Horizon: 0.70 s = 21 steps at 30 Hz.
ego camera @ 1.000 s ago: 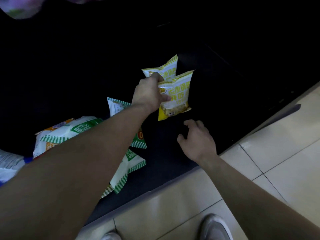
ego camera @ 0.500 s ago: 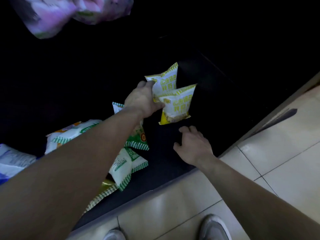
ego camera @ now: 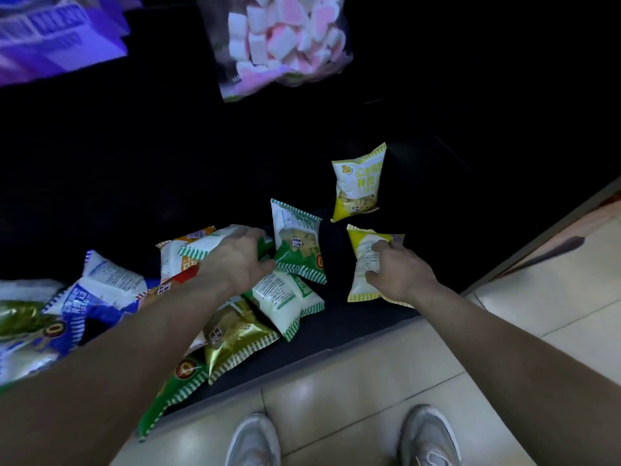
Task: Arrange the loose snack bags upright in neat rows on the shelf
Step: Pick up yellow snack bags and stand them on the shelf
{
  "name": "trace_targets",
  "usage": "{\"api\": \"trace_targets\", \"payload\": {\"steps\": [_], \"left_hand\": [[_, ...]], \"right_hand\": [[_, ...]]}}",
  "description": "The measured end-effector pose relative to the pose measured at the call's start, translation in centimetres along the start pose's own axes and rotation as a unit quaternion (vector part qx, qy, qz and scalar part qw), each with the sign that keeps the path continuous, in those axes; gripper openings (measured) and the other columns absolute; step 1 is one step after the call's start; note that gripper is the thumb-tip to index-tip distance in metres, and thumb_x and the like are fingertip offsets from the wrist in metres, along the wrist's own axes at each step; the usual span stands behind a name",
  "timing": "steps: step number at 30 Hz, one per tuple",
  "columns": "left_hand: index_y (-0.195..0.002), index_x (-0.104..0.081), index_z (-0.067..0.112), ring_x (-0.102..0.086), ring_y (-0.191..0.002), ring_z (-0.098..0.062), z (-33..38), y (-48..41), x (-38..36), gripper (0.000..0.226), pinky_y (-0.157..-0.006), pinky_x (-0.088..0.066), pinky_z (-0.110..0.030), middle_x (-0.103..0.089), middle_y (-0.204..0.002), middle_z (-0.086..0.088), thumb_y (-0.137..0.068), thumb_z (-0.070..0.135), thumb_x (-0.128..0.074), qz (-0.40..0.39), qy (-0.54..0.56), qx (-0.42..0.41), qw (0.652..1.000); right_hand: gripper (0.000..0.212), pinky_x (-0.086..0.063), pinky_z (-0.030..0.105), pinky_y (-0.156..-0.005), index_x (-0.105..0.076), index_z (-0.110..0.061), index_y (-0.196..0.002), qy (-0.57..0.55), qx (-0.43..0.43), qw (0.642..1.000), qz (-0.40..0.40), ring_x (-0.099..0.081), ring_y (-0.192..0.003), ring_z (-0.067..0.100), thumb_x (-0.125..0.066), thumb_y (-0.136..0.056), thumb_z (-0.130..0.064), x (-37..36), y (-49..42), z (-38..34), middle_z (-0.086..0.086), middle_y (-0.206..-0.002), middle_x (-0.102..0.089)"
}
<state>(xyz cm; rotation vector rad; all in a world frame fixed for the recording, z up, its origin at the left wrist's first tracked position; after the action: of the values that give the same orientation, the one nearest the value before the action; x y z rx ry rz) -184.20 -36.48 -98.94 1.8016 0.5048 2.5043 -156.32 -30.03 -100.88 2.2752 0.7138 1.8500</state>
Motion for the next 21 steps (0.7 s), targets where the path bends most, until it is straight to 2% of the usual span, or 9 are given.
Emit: {"api": "trace_targets", "payload": {"steps": [4, 7, 9, 12, 14, 17, 19, 21], "left_hand": [[-0.149, -0.034, 0.023, -0.042, -0.132, -0.028, 4.4, -0.9, -1.0, 0.071, -0.102, -0.043, -0.038, -0.041, -0.147, -0.005, -0.088, 0.047, -0.062, 0.009, -0.022, -0.075, 0.997], [-0.149, -0.032, 0.026, -0.039, -0.134, -0.028, 9.0, -2.1, -3.3, 0.077, -0.105, -0.04, -0.038, -0.039, -0.149, -0.005, -0.084, 0.05, -0.065, -0.033, -0.051, -0.141, 0.988], [-0.151, -0.024, 0.03, -0.044, -0.129, -0.029, 11.9, -3.0, -5.5, 0.086, -0.101, -0.042, -0.039, -0.038, -0.147, -0.005, -0.08, 0.05, -0.069, -0.065, -0.068, -0.179, 0.979], [-0.152, -0.006, 0.039, -0.051, -0.12, -0.034, 14.3, -4.3, -9.7, 0.105, -0.089, -0.048, -0.039, -0.03, -0.147, -0.006, -0.076, 0.043, -0.077, -0.129, -0.028, -0.167, 0.977], [-0.149, -0.004, 0.043, -0.054, -0.117, -0.037, 14.7, -4.5, -12.1, 0.107, -0.083, -0.05, -0.039, -0.024, -0.147, -0.008, -0.076, 0.033, -0.08, -0.142, 0.016, -0.146, 0.979], [-0.145, -0.016, 0.039, -0.058, -0.107, -0.035, 15.1, -3.6, -13.8, 0.096, -0.076, -0.048, -0.032, -0.013, -0.149, -0.005, -0.075, 0.014, -0.078, -0.075, 0.06, -0.168, 0.981], [-0.14, -0.024, 0.035, -0.057, -0.105, -0.032, 15.3, -2.8, -13.5, 0.09, -0.08, -0.052, -0.035, -0.009, -0.15, -0.004, -0.073, 0.012, -0.079, -0.013, 0.063, -0.19, 0.98], [-0.137, -0.03, 0.034, -0.057, -0.107, -0.031, 15.1, -2.7, -12.5, 0.083, -0.084, -0.054, -0.038, -0.016, -0.148, -0.005, -0.074, 0.013, -0.079, 0.03, 0.077, -0.2, 0.976]], "right_hand": [[0.064, -0.047, 0.043, -0.098, -0.039, -0.019, -0.146, -0.003, -0.032, 0.999, 0.009, -0.047, -0.127, 0.034, -0.06, -0.09, -0.043, -0.1, 0.3, 2.7, 0.01, -0.141, -0.043], [0.064, -0.046, 0.043, -0.099, -0.041, -0.018, -0.142, -0.001, -0.064, 0.998, 0.013, -0.05, -0.124, 0.034, -0.062, -0.087, -0.043, -0.7, 0.6, 5.0, 0.011, -0.135, -0.046], [0.065, -0.045, 0.041, -0.099, -0.039, -0.018, -0.143, -0.008, -0.088, 0.996, 0.008, -0.05, -0.124, 0.035, -0.062, -0.087, -0.042, -1.6, 0.7, 6.6, 0.012, -0.136, -0.046], [0.072, -0.045, 0.041, -0.1, -0.031, -0.017, -0.148, -0.065, -0.121, 0.99, -0.014, -0.052, -0.125, 0.037, -0.062, -0.088, -0.041, -3.6, 0.6, 8.3, 0.016, -0.138, -0.049], [0.067, -0.048, 0.04, -0.096, -0.035, -0.013, -0.145, -0.132, -0.123, 0.983, -0.018, -0.056, -0.12, 0.038, -0.064, -0.088, -0.034, -4.9, 0.3, 8.7, 0.018, -0.13, -0.057], [0.054, -0.048, 0.037, -0.089, -0.045, -0.011, -0.137, -0.217, -0.082, 0.97, 0.067, -0.059, -0.112, 0.036, -0.064, -0.087, -0.02, -5.7, 0.1, 8.1, 0.018, -0.119, -0.063], [0.056, -0.042, 0.034, -0.09, -0.045, -0.011, -0.137, -0.244, -0.053, 0.957, 0.15, -0.055, -0.112, 0.034, -0.066, -0.086, -0.017, -5.1, 0.2, 7.4, 0.017, -0.122, -0.058], [0.063, -0.044, 0.034, -0.091, -0.042, -0.013, -0.141, -0.268, -0.021, 0.94, 0.211, -0.057, -0.111, 0.031, -0.069, -0.084, -0.017, -4.0, 0.3, 6.8, 0.015, -0.126, -0.054]]}}
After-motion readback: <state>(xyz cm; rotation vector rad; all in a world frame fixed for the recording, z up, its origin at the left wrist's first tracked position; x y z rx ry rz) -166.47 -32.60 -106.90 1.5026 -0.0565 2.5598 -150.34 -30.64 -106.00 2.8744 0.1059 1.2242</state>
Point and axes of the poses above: each hand's wrist, its own y-axis away from the middle knuckle, its own x-axis out of the back of the hand, z = x × y, the point moved 2 cm from there along -y, towards the middle knuckle
